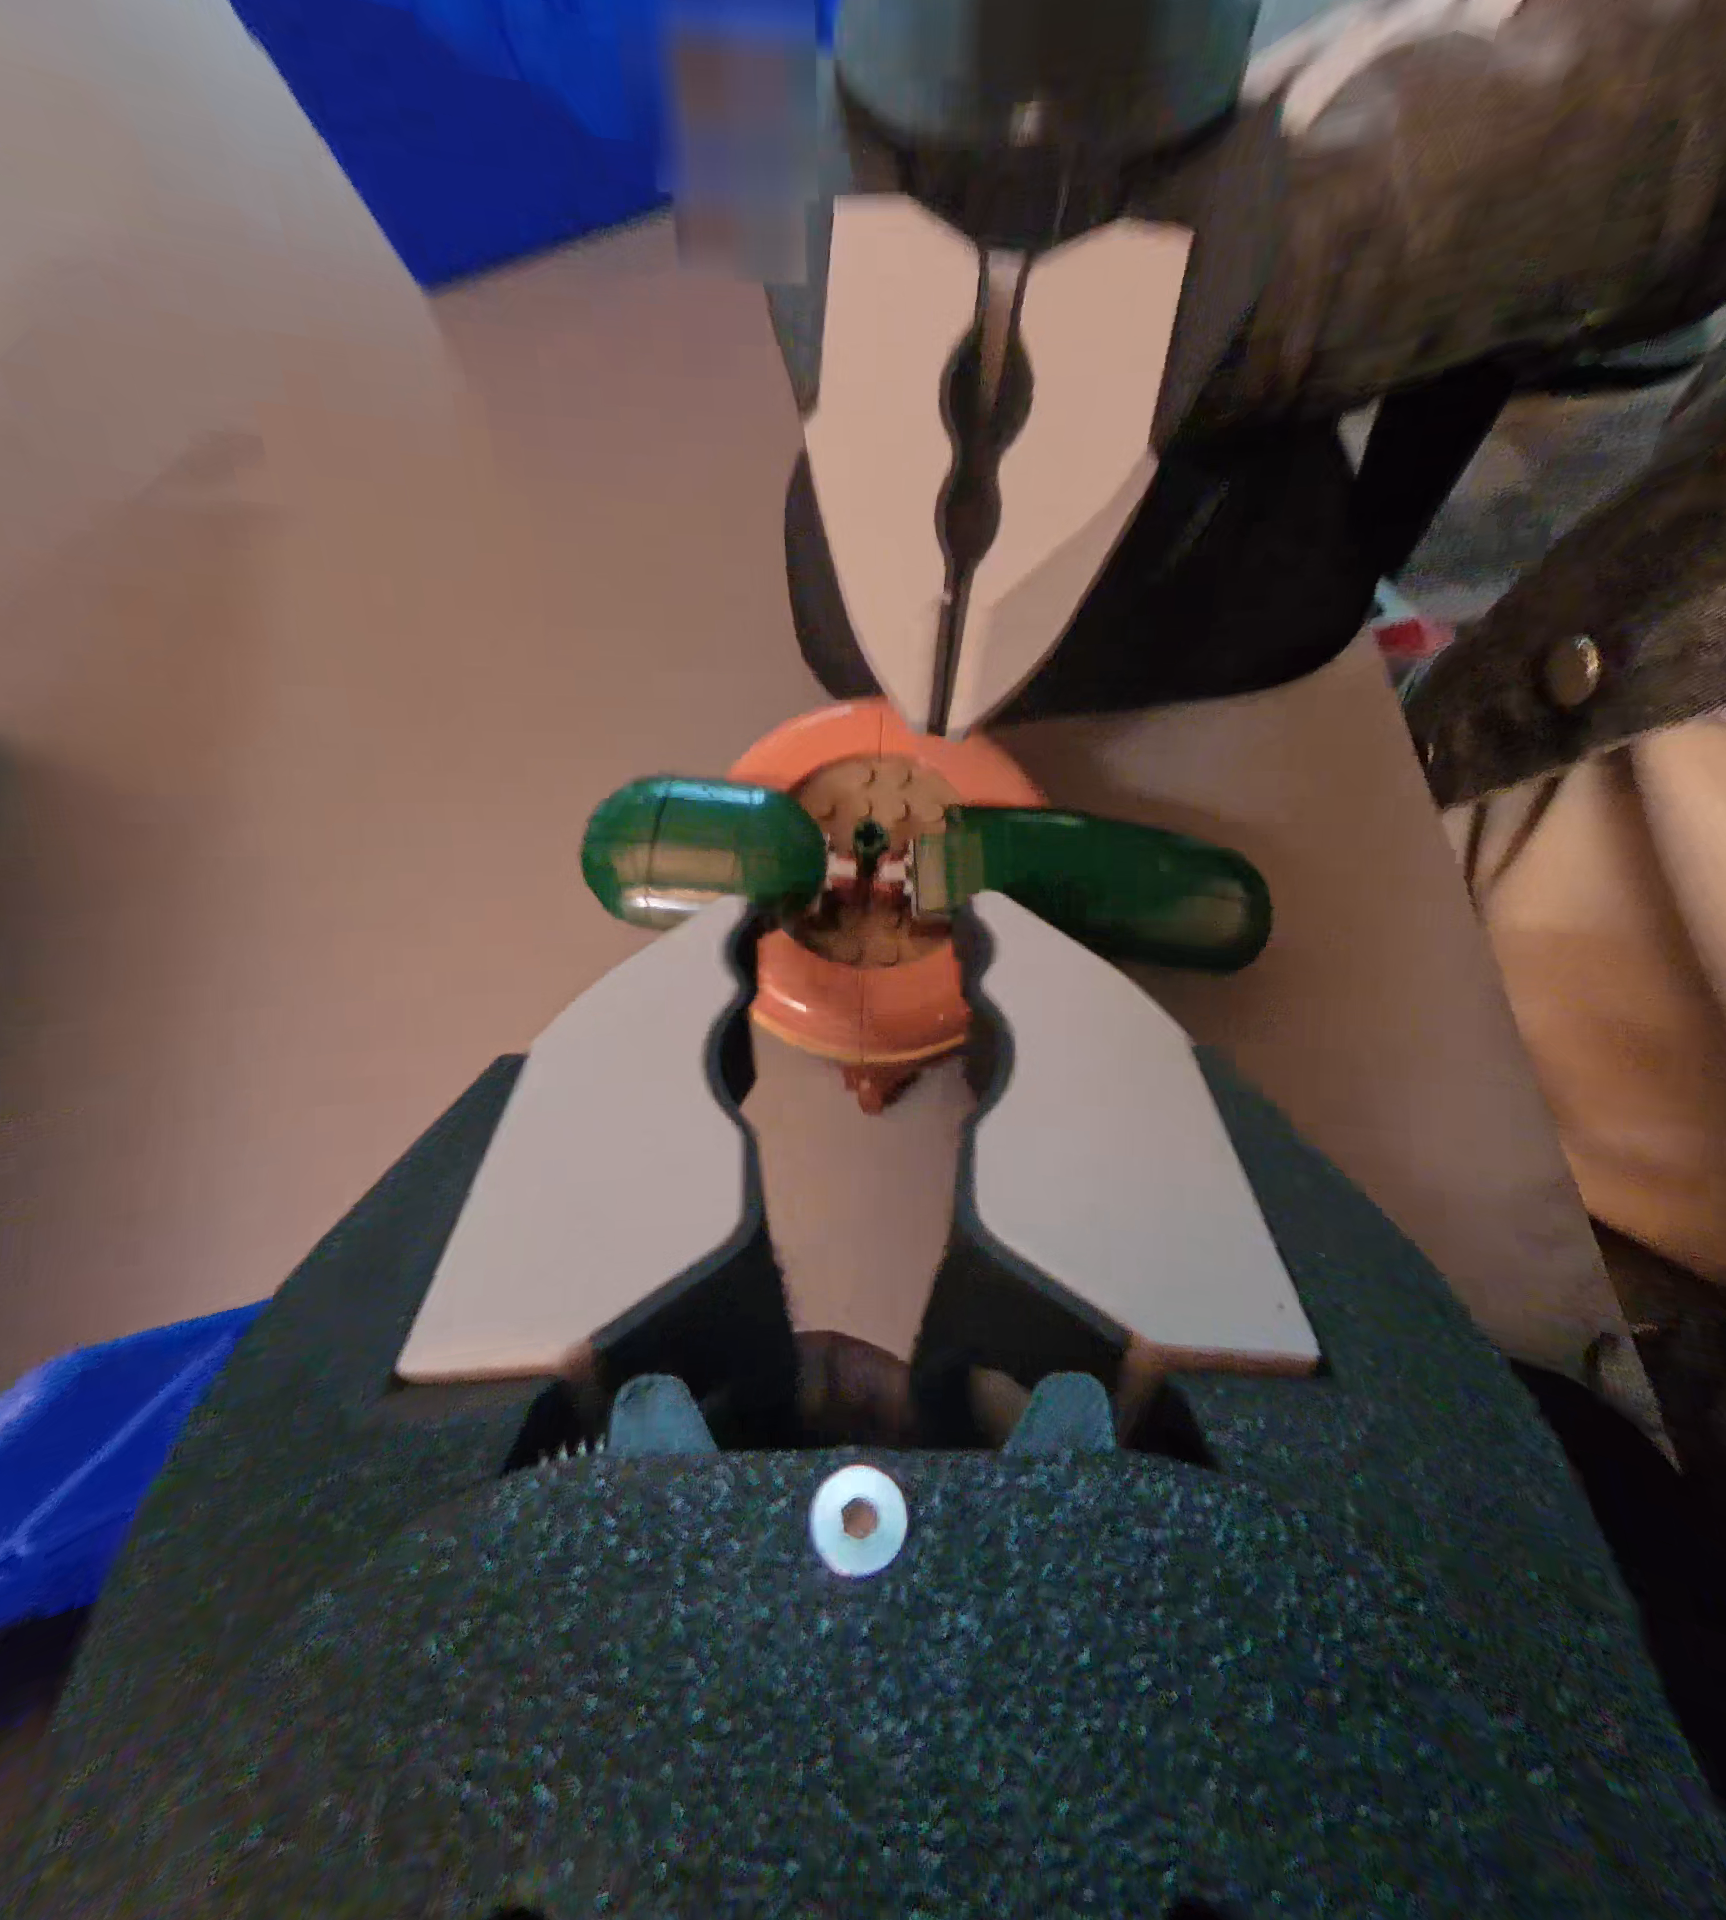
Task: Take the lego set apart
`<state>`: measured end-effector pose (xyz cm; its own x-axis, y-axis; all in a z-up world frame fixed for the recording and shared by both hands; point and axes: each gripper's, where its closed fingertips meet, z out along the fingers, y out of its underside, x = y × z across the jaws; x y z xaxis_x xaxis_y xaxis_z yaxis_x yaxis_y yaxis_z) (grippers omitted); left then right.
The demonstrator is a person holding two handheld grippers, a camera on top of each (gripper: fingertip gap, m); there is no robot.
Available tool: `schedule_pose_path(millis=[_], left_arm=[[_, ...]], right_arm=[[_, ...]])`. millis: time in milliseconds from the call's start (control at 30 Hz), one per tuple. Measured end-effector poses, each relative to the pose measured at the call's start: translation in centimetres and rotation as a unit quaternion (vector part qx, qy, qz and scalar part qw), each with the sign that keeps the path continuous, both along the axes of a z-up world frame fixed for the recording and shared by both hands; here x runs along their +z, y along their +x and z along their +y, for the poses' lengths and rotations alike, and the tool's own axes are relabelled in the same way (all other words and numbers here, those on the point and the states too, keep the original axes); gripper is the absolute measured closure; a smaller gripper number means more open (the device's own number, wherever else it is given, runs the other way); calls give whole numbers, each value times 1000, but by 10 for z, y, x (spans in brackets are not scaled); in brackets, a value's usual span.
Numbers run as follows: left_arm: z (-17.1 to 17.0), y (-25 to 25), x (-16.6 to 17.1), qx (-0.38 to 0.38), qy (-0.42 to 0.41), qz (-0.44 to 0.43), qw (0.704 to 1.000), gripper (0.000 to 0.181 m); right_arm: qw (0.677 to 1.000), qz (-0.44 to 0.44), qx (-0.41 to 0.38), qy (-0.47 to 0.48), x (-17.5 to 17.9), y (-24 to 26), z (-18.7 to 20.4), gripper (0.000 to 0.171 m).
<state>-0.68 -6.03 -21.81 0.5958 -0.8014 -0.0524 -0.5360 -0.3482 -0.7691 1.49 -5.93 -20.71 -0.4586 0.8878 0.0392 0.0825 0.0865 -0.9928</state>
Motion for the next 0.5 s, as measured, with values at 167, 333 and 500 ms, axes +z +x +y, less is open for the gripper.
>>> schedule_pose_path(millis=[167, 333, 500], left_arm=[[-13, 24, 40, -73, 84, -90, 990, 143], [-13, 28, 41, -84, 97, -88, 988, 145], [-4, 30, 29, -70, 85, -82, 991, 153]], right_arm=[[1000, 24, 6, -13, 7, 1, -2, 158], [998, 47, 26, -36, 17, 6, -6, 138], [997, 57, 33, -36, 20, 8, -9, 139]])
